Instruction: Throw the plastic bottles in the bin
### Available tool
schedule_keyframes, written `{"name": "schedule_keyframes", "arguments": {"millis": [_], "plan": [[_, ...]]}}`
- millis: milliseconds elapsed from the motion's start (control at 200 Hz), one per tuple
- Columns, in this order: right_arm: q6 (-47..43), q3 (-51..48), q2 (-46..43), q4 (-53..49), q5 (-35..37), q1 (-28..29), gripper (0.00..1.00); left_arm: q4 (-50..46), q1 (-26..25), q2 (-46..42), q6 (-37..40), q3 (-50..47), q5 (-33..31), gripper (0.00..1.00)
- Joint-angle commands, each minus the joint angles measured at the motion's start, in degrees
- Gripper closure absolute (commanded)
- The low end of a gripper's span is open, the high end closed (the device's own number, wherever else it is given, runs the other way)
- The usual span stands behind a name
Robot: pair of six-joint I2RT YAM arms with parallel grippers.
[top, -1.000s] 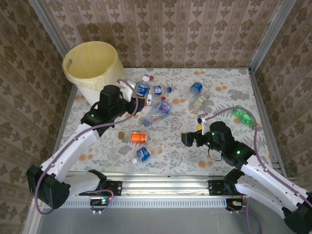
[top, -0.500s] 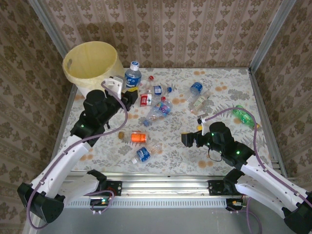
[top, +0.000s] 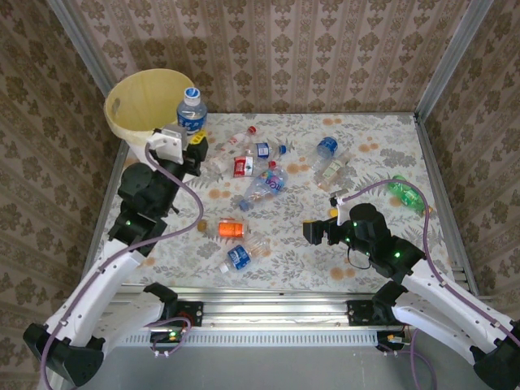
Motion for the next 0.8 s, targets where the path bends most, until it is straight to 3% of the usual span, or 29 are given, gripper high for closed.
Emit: {"name": "schedule_keyframes", "arguments": {"millis": [0, 110, 395, 795], "plan": [[0.6, -0.9, -1.2, -0.5, 1.6, -0.2, 0.00, 2.7, 2.7, -1.6, 2.7, 0.8, -3.7, 0.55], [0.6, -0.8, -1.4, -0.8, 2.0, -0.2, 0.00, 2.5, 7.5, -2.5, 3.2, 1.6, -3.6, 0.55], [0.8, -1.1, -1.8, 0.2, 2.4, -0.2, 0.00, 3.2, 20.9, -1.3, -3.5, 5.3, 5.5, 0.55], [0.8, -0.8, -0.9, -0.3, 2.4, -0.3, 0.00, 9.0, 28.7, 5.1, -9.8, 8.3, 14.7, 0.55]]}}
